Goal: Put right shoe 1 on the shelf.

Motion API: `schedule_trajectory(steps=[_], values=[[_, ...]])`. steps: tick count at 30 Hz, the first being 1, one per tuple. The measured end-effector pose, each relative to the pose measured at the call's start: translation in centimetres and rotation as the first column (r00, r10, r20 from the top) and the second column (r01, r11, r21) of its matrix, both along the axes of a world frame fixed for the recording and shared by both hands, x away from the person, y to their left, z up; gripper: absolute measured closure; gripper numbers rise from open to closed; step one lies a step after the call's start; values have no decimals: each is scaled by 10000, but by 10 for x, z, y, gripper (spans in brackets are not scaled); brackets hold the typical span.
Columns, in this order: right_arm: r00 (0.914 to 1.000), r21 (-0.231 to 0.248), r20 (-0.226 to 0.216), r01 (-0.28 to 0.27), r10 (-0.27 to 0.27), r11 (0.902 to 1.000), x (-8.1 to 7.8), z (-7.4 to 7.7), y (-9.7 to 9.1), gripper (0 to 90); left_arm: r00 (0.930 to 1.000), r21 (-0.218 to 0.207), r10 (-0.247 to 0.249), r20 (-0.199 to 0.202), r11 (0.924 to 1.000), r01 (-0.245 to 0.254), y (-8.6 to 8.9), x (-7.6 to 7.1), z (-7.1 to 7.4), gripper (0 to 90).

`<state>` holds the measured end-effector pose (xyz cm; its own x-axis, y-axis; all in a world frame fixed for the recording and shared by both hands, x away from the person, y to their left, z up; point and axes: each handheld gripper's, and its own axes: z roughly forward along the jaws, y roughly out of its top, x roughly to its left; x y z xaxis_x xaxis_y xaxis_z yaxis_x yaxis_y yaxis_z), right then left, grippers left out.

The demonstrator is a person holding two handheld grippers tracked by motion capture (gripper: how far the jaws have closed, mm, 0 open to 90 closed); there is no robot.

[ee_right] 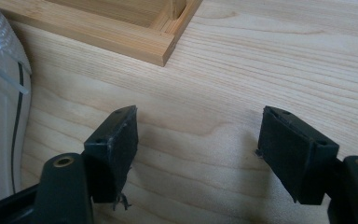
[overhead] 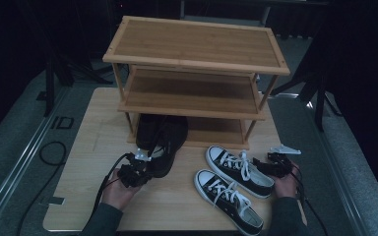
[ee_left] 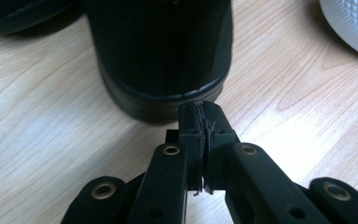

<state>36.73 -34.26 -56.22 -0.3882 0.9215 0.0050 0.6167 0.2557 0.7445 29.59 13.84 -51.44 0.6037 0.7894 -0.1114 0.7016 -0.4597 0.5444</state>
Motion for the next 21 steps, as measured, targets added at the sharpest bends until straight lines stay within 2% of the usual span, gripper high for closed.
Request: schedule_trajectory(steps=[5,12,15,17,19,21], values=[[10000,-9,3,0,0,10000,0,0,0,284,9998,54,-147,93,9999,146,-8,5,1,880],[10000,-8,1,-1,1,10000,0,0,0,284,9998,19,-70,170,10000,70,-19,14,4,886],[10000,-6,1,1,-1,10000,0,0,0,284,9995,93,40,318,9999,-43,-23,18,7,887],[10000,-9,0,-4,4,10000,0,0,0,284,9986,-168,260,453,9995,-252,-24,20,11,893],[10000,-3,0,-2,2,10000,0,0,0,284,9972,-40,383,637,9993,-381,-26,24,15,893],[10000,-5,2,1,-1,10000,0,0,0,284,9971,-22,514,569,9987,-514,-27,31,17,893]])
